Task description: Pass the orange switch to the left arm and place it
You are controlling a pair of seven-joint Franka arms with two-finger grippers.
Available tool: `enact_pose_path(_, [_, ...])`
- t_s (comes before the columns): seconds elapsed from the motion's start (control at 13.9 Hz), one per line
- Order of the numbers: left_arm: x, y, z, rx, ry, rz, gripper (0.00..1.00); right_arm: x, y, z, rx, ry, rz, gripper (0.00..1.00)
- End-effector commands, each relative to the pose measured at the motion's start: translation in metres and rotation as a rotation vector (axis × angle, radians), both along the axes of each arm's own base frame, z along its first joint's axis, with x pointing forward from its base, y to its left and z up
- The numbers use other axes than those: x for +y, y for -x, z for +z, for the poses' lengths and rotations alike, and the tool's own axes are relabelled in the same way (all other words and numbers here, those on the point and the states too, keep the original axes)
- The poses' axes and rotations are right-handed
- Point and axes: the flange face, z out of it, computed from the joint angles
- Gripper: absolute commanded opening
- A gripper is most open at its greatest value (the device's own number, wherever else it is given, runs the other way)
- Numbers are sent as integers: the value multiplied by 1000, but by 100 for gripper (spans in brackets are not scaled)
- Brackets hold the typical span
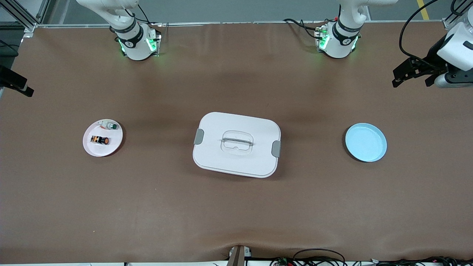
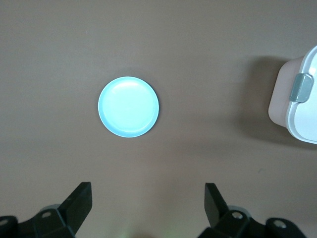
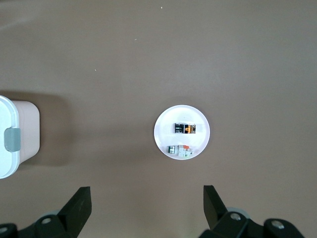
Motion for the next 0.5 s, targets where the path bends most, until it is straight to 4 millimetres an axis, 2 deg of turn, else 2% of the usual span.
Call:
enact_pose_path(0.0, [-1, -2, 5, 2, -15, -26, 100, -2, 6, 6, -5, 11, 0, 100])
enact_pose_path(0.43, [-1, -2, 5, 4, -15, -26, 100, -3, 5, 6, -11, 12, -4, 100])
